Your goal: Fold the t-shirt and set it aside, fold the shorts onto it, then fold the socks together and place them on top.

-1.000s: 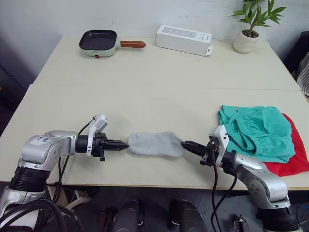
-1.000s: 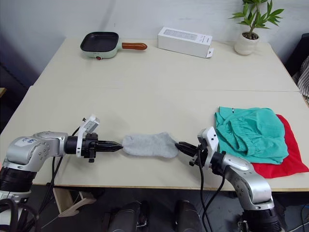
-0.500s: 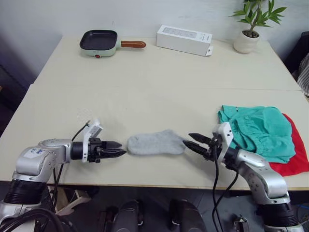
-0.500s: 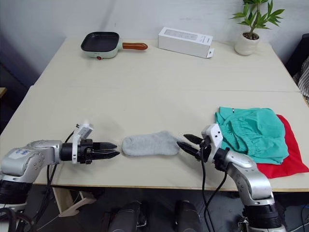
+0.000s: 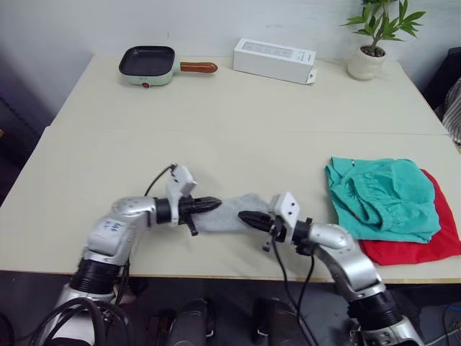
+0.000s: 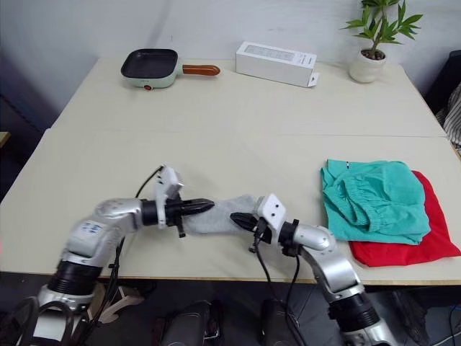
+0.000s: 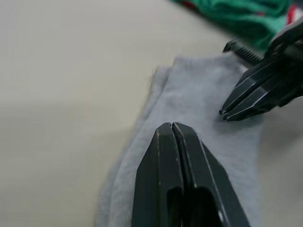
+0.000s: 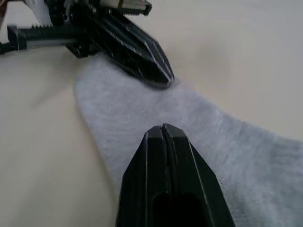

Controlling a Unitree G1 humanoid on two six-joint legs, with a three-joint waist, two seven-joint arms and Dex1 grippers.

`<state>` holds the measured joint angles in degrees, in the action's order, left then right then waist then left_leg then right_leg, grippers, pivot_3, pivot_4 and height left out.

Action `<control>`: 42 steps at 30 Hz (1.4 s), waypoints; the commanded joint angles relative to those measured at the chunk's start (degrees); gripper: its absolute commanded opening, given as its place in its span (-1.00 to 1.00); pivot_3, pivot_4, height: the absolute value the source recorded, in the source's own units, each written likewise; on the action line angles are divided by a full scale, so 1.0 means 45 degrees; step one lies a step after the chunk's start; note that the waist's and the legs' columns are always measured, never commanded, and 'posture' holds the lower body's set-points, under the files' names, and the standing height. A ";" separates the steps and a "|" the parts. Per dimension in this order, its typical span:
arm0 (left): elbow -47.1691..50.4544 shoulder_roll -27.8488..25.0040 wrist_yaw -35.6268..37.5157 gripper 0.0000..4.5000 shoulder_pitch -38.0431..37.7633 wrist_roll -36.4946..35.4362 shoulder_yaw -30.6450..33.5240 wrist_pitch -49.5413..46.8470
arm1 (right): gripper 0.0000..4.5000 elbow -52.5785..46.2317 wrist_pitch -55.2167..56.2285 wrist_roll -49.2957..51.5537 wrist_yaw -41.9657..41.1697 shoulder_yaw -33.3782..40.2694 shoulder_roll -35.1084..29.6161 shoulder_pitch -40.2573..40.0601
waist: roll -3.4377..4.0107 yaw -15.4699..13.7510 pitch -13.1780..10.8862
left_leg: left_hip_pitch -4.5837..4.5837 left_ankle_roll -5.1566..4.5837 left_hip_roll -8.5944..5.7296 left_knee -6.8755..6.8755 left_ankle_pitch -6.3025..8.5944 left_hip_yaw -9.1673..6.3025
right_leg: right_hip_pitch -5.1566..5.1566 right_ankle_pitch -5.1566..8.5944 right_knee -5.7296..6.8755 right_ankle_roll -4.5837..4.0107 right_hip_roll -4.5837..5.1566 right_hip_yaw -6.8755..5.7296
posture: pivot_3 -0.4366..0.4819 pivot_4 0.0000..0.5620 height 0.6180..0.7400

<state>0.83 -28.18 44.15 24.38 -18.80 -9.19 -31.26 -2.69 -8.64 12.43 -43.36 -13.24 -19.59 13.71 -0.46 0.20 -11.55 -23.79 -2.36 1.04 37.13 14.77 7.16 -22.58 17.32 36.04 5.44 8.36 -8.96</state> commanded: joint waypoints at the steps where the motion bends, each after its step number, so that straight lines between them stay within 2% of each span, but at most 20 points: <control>1: -0.0350 -0.0006 -0.0347 -1.00 -0.0350 0.0853 -0.0256 0.0680 | -0.99 0.0549 0.0767 -0.0131 0.0439 0.0729 0.0037 -0.0026 | -0.0001 -0.0005 0.0001 | 0.0025 0.0000 0.0000 -0.0001 0.0000 0.0001 | 0.0022 0.0000 -0.0002 0.0000 0.0004 0.0003 | -0.05 -0.47 1.00; 7: 0.0170 0.0228 0.0033 -1.00 -0.1385 0.0316 0.0737 0.2331 | -0.99 0.0301 0.0400 0.1171 0.0111 0.2473 -0.0662 -0.0576 | -0.0002 -0.0019 0.0002 | 0.0070 0.0001 0.0013 -0.0012 0.0008 -0.0012 | 0.0060 0.0000 -0.0011 0.0000 0.0052 0.0073 | -0.05 -0.47 1.00; 10: 0.0698 0.0459 0.0737 -1.00 -0.1677 -0.0743 0.1502 0.2933 | -0.99 -0.0190 0.0339 0.1729 -0.0503 0.2650 -0.0844 -0.0473 | -0.0002 0.0014 0.0002 | 0.0069 0.0006 0.0027 -0.0012 0.0011 -0.0008 | 0.0055 0.0000 -0.0013 -0.0001 0.0051 0.0078 | -0.05 -0.47 1.00; 13: 0.1160 0.0551 0.0537 -1.00 -0.1557 -0.2042 0.2795 0.2229 | -0.99 -0.0607 0.0167 0.1908 -0.0776 0.2364 -0.0685 0.0109 | -0.0003 0.0034 0.0001 | 0.0066 0.0025 0.0063 -0.0011 0.0014 0.0001 | 0.0044 0.0000 -0.0011 -0.0003 0.0029 0.0075 | -0.05 -0.47 1.00; 16: 0.1551 0.0105 -0.0327 -1.00 -0.1308 -0.3691 0.4181 -0.0286 | -0.99 -0.0483 0.0321 0.1565 -0.1116 0.1664 -0.0439 0.0710 | -0.0002 0.0064 0.0001 | 0.0068 0.0049 0.0093 -0.0011 0.0006 0.0006 | 0.0037 -0.0001 -0.0005 -0.0011 0.0009 0.0065 | -0.05 -0.47 1.00; 19: 0.1938 -0.1323 -0.0739 -0.75 -0.1362 -0.4526 0.4470 -0.3620 | -1.00 0.0412 0.1033 0.0860 -0.1606 0.0892 -0.0355 0.0996 | -0.0002 0.0095 0.0002 | 0.0077 0.0060 0.0100 -0.0016 0.0004 0.0002 | 0.0039 0.0000 0.0007 -0.0013 -0.0007 0.0064 | -0.05 -0.47 1.00; 22: 0.1850 -0.2000 -0.1709 -0.34 -0.1075 -0.5592 0.5014 -0.6940 | -1.00 0.1398 0.2083 0.0155 -0.1968 0.0461 -0.0418 0.1198 | -0.0003 0.0013 0.0001 | 0.0075 0.0057 0.0081 -0.0018 0.0009 0.0003 | 0.0042 0.0002 0.0009 -0.0017 -0.0011 0.0070 | -0.05 -0.47 1.00; 24: 0.2001 -0.2525 -0.1711 -0.06 -0.1220 -0.6251 0.4902 -0.9094 | -1.00 0.2187 0.2879 -0.0244 -0.2300 0.0259 -0.0503 0.1371 | -0.0006 0.0003 -0.0001 | 0.0072 0.0043 0.0052 -0.0010 0.0013 0.0002 | 0.0041 0.0002 0.0006 -0.0017 -0.0006 0.0080 | -0.05 -0.47 1.00; 27: 0.1957 -0.2052 -0.2171 0.34 -0.1172 -0.6959 0.5269 -1.0823 | -1.00 0.2928 0.3414 -0.0410 -0.2715 0.0146 -0.0528 0.1545 | -0.0006 -0.0005 -0.0001 | 0.0074 0.0029 0.0023 -0.0010 0.0012 0.0003 | 0.0045 0.0002 0.0010 -0.0015 -0.0003 0.0096 | -0.05 -0.47 1.00; 29: 0.1911 -0.1634 -0.2768 0.63 -0.1081 -0.6742 0.5078 -1.1336 | -1.00 0.3295 0.3657 -0.0512 -0.2860 0.0096 -0.0512 0.1629 | -0.0012 -0.0007 0.0003 | 0.0081 0.0028 0.0024 -0.0007 0.0011 -0.0005 | 0.0052 0.0002 0.0011 -0.0015 0.0013 0.0106 | -0.05 -0.47 1.00; 33: 0.1757 -0.0194 -0.3834 0.63 -0.0649 -0.6564 0.4950 -1.2252 | -1.00 0.3702 0.3853 -0.0599 -0.2985 0.0059 -0.0429 0.1704 | -0.0002 -0.0054 0.0012 | 0.0153 0.0041 0.0022 -0.0013 0.0013 -0.0032 | 0.0141 0.0003 -0.0010 -0.0015 0.0024 0.0095 | -0.05 -0.47 1.00; 35: 0.1838 -0.0058 -0.4036 0.63 -0.0569 -0.6209 0.4387 -1.2110 | -1.00 0.3748 0.3869 -0.0615 -0.2996 0.0032 -0.0407 0.1687 | -0.0003 -0.0065 0.0018 | 0.0163 0.0101 0.0017 -0.0009 0.0048 -0.0051 | 0.0168 0.0002 -0.0021 -0.0014 0.0030 0.0088 | -0.05 -0.47 1.00; 38: 0.1866 0.0382 -0.4173 0.37 -0.0306 -0.6301 0.4517 -1.2190 | -1.00 0.3755 0.3859 -0.0635 -0.2968 0.0004 -0.0376 0.1650 | 0.0011 -0.0065 0.0031 | 0.0172 0.0109 0.0011 -0.0011 0.0053 -0.0056 | 0.0179 0.0002 -0.0021 -0.0014 0.0035 0.0088 | -0.05 -0.47 1.00; 42: 0.1752 0.0661 -0.4357 -0.15 0.0299 -0.6272 0.4898 -1.2104 | -1.00 0.3801 0.3839 -0.0675 -0.2885 0.0007 -0.0345 0.1651 | 0.0010 -0.0033 0.0030 | 0.0167 0.0109 0.0013 -0.0010 0.0053 -0.0058 | 0.0179 0.0002 -0.0025 -0.0014 0.0032 0.0082 | -0.05 -0.47 1.00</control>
<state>8.45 -25.41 24.64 24.82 -46.93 13.07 -84.89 14.03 8.66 10.10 -56.30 -12.89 -21.51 21.43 -0.41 0.05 -11.42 -23.04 -1.87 1.10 37.08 15.01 6.89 -21.77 17.33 35.93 5.38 8.50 -8.59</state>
